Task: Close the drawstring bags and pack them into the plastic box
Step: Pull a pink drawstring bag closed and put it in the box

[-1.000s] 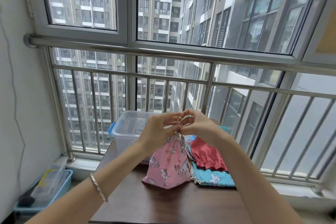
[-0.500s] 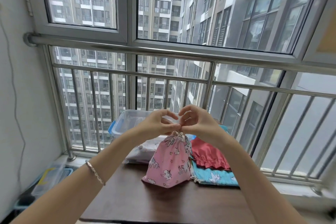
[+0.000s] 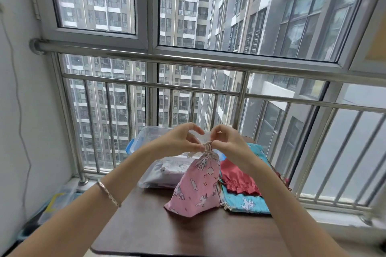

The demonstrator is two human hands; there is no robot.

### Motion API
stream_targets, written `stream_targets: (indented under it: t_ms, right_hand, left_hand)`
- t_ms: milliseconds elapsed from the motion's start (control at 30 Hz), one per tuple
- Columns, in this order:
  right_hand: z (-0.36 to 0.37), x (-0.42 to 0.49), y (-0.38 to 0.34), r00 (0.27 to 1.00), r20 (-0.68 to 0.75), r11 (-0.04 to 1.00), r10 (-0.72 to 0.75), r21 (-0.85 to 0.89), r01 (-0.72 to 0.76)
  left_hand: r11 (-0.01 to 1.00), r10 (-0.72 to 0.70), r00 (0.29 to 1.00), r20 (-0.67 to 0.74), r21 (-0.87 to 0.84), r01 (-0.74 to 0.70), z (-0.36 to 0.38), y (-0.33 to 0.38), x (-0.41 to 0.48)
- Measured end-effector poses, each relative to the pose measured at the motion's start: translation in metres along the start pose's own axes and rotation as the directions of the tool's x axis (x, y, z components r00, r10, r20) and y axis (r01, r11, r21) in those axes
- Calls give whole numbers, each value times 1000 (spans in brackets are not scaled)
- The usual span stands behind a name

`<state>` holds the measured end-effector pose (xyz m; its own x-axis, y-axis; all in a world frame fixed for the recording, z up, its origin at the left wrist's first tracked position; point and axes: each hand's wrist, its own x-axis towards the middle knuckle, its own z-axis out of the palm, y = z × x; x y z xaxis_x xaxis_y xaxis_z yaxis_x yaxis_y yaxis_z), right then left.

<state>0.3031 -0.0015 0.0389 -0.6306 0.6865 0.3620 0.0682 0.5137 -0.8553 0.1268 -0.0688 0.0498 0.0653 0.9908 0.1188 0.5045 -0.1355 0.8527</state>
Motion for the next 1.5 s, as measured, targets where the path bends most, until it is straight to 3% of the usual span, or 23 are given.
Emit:
stream_targets:
  t_ms: [100,167,200,267,333,600,900,967,1067,1167,1233,1300,1367,1500]
  right_hand:
    - [2,3,5,982,98,872,161,453,-188]
    - [6,3,10,972,102,779,213,583,-231]
    - [8,3,13,974,61,796,217,566,-212]
    - [9,-1,14,987,-66,922,146,370,-111]
    - [11,-4,11,989,-141,985,36,171,-12]
    - [15,-6,8,941,-231,945,-249,-270,184]
    - [13,-7,6,946,-212,939,-247,-293,179]
    - [8,-7,11,952,-207,937,-227,-312,156]
    - [-17,-7,20,974,-199,933,-104,-358,27]
    - [-21,-11,11,993,-48,949,109,-293,-118]
    - [-7,-12,1,974,110,935,197,-320,-153]
    - [5,-8,-3,961,199,903,193,-419,-95]
    - [9,0,-7,969,193,909,156,-412,-64]
    - [0,17,-32,995,82,979,53,-203,-36]
  left_hand:
    - [997,56,998,-34,52,-54,0,0,1]
    - [988,78,994,-78,142,-66,2,0,1]
    - [979,83,992,-93,194,-63,4,0,1]
    - [972,81,991,-102,227,-56,8,-1,0]
    - [981,69,991,-117,186,-47,10,-4,2]
    - [1000,10,991,-132,-8,-11,9,-7,8]
    - [996,1,993,-122,-86,-12,9,-7,6]
    - [1000,17,995,-96,-24,-19,4,-8,3]
    - [987,42,993,-115,156,-23,-11,-11,-4]
    - [985,20,991,-132,174,4,-12,-11,-6]
    - [992,10,992,-124,124,6,-8,-12,-4]
    - [1000,-11,993,-117,10,13,-6,-13,-1]
    - [994,-48,989,-140,-107,33,-8,-15,0]
    - [958,-120,988,-101,-274,88,-15,-22,-1]
